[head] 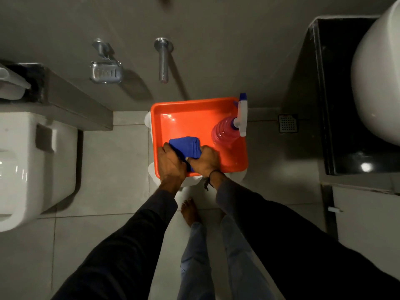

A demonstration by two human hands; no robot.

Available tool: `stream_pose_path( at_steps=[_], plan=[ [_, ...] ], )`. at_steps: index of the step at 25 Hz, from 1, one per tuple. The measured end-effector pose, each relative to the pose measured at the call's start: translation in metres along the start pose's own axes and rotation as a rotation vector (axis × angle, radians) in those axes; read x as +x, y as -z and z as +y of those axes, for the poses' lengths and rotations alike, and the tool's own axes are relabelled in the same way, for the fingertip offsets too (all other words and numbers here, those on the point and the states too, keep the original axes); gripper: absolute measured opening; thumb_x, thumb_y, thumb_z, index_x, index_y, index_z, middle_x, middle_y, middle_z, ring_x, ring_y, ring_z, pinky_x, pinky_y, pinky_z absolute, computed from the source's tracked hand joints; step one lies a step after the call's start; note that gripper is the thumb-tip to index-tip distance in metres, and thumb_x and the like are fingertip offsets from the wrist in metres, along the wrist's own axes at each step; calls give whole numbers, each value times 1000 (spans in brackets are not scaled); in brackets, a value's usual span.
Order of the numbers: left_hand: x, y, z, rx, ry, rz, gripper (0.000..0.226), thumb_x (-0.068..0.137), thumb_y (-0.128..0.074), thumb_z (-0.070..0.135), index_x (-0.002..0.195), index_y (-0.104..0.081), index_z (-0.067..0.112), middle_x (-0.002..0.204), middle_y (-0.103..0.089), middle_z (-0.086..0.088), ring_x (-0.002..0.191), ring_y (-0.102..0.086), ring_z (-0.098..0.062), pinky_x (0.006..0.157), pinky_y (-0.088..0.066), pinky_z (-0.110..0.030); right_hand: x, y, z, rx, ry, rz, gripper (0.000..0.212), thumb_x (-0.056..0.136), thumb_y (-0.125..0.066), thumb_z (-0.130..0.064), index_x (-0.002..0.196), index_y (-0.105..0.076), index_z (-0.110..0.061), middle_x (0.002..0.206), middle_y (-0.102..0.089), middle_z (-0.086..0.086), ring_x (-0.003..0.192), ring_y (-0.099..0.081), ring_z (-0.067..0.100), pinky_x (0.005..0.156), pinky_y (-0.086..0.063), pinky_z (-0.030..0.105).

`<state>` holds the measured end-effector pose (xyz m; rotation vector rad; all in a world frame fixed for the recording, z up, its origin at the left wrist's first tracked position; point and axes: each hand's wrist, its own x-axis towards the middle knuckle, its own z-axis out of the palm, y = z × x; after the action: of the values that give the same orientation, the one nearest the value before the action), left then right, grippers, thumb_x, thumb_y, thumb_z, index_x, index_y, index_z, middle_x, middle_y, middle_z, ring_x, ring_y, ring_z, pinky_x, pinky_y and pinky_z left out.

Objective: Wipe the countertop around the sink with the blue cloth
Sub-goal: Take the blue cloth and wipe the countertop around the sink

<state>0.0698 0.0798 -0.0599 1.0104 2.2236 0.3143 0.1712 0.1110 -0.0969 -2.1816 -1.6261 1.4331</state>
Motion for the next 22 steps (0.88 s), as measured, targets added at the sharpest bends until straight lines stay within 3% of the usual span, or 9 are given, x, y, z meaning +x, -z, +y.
stream_pose_path(
  at_steps=[2,5,7,10,12,14,16,19,22],
  plan=[
    [-2,8,6,-155,59,24,38,87,-60,0,125,-56,-6,122,-61,-25,111,-60,-41,102,-52,-49,3,5,-6,138,-59,-51,28,80,-77,-21,94,-70,1,93,-72,17,85,-63,30,70,-46,34],
    [-10,34,10,-544,221,-55,22,83,-62,1,104,-63,5,97,-70,-10,100,-69,-38,84,-61,-46,-14,28,-16,307,-74,-106,20,78,-80,-14,69,-65,-5,69,-56,8,72,-51,23,65,-40,34],
    [-27,59,15,-732,339,-171,27,87,-60,3,114,-61,8,113,-72,-14,113,-68,-38,95,-59,-48,-43,52,-22,386,-89,-91,31,72,-82,-13,59,-55,-9,67,-47,10,69,-46,21,64,-37,35],
    [-60,81,22,-806,322,-358,37,89,-56,2,126,-62,0,128,-71,-20,118,-67,-40,104,-56,-54,-88,85,-24,407,-92,-73,42,69,-83,-16,49,-46,-16,64,-46,7,67,-46,21,64,-38,36],
    [-83,82,32,-831,312,-421,41,88,-55,0,128,-63,-1,128,-71,-21,119,-67,-41,105,-55,-56,-112,105,-15,399,-86,-81,30,71,-82,-12,56,-56,-12,68,-54,7,70,-53,22,67,-48,41],
    [-108,73,48,-870,301,-471,42,88,-52,-3,128,-64,-3,128,-71,-22,117,-69,-42,101,-58,-54,-133,132,2,428,-76,-50,15,71,-82,-5,72,-67,-5,80,-63,12,80,-61,24,84,-56,51],
    [-132,54,74,-897,265,-543,43,87,-52,-5,128,-63,-4,129,-71,-23,111,-70,-39,91,-60,-48,-154,170,23,477,-90,23,17,70,-84,-2,73,-69,-7,93,-71,18,91,-69,30,93,-57,53],
    [-160,26,119,-866,209,-593,44,89,-54,-4,133,-58,-2,131,-69,-24,120,-67,-42,97,-59,-53,-172,229,52,502,-98,105,26,70,-88,-5,70,-66,-20,110,-74,23,105,-71,39,97,-56,52],
    [-174,0,166,-867,148,-637,42,91,-55,-5,133,-56,0,130,-69,-22,118,-68,-41,89,-64,-47,-172,279,81,592,-113,131,24,70,-88,-3,76,-67,-15,111,-74,25,101,-73,38,91,-60,50]
  ],
)
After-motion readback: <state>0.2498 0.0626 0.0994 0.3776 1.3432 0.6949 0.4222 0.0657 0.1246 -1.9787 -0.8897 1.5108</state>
